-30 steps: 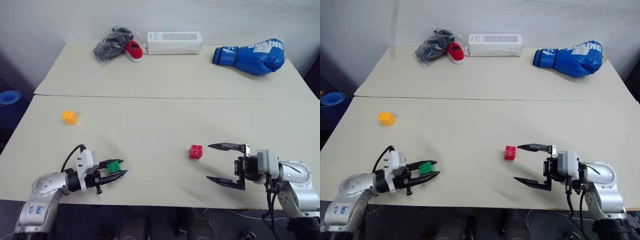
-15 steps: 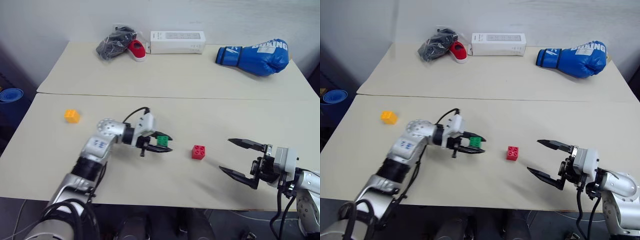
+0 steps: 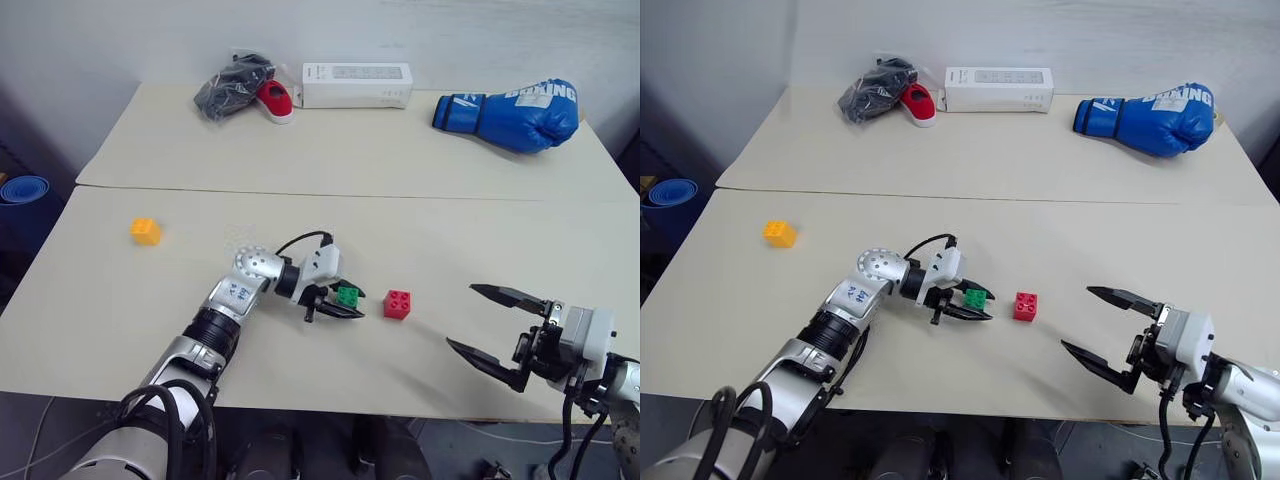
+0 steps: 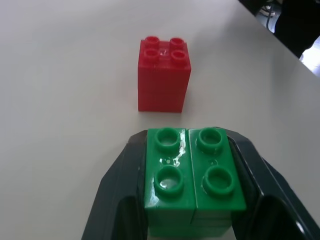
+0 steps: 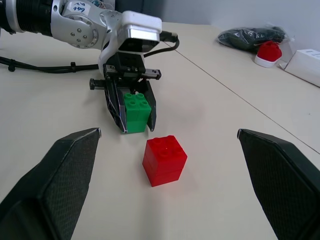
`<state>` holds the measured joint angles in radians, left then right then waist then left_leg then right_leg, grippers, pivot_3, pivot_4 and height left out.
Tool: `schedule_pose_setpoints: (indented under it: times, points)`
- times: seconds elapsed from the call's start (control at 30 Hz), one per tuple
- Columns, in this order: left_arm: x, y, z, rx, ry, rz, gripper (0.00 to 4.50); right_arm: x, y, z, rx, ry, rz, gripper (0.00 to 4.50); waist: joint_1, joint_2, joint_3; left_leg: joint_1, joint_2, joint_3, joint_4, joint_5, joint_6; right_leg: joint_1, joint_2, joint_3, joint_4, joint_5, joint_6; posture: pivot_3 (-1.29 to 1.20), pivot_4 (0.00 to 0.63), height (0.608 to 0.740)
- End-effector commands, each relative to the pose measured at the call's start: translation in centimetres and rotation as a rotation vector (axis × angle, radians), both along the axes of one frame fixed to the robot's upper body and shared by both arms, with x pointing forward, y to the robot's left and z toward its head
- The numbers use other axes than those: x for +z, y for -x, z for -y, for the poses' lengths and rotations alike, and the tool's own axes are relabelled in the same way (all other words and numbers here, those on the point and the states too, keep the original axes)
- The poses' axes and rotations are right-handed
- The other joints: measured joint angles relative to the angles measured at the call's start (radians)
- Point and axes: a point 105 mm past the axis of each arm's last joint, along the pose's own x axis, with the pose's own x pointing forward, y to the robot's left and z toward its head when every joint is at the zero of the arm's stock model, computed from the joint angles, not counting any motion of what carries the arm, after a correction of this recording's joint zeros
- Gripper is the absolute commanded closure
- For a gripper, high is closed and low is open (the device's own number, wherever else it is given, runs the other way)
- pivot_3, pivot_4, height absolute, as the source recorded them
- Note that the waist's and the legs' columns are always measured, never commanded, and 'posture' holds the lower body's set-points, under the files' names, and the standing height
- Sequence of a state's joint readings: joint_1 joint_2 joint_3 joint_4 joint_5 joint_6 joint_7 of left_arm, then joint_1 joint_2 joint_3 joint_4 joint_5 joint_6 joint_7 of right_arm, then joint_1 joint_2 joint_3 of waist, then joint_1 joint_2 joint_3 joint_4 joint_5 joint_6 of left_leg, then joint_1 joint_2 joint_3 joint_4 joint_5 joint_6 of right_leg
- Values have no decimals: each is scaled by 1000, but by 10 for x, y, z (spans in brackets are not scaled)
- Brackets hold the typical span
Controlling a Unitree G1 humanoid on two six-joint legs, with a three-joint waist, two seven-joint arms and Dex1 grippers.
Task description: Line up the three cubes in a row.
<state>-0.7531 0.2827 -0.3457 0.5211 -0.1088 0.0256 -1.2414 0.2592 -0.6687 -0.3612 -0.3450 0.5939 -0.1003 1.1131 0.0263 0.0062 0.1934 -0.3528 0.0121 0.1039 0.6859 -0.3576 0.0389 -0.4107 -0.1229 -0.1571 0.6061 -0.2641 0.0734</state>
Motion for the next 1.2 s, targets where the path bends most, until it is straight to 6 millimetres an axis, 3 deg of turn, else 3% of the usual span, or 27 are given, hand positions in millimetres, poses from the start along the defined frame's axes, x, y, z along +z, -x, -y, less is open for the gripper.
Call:
schedule_pose_setpoints:
  times: [0.03, 0.17, 0.73, 0.9, 1.03, 1.2]
  points:
    - [-5, 1, -1, -8, -27, 28, 2975, 10, 1, 1, -2, 1, 42, 0, 0, 0, 0, 0, 0, 0, 0, 0, 0, 0, -3, 0, 0, 0, 0, 0, 150, 740]
    - [-2, -7, -3, 48, -25, 47, 2975, 10, -3, 0, 3, -1, 45, 0, 0, 0, 0, 0, -1, 0, 0, 0, 0, 0, -5, -1, 0, 0, 0, 0, 150, 740]
    - [-8, 0, -15, 69, -72, 7, 2975, 7, -8, 0, 33, 3, 39, 0, -2, 0, 0, 1, -1, 0, 1, 0, 1, 1, -5, -1, 2, 0, 0, 0, 150, 740]
    - [0, 3, -11, 66, -16, 31, 1407, 5, -9, -1, 42, 0, 36, 0, -2, 0, 0, 0, -1, -1, 1, 0, 1, 1, -5, -1, 2, 0, 0, 0, 150, 740]
    - [17, 5, -23, 65, 50, 98, 121, 4, -9, -4, 73, -2, 19, 0, -2, 0, 0, 0, -1, -1, 2, 0, 1, 1, -6, -1, 2, 0, 0, 0, 150, 740]
    - [27, 14, -51, 75, 102, 152, 121, 2, -12, -5, 97, 0, 11, 0, -3, 0, 0, 0, -1, -1, 2, 0, 1, 1, -7, -2, 2, 0, 0, 0, 150, 740]
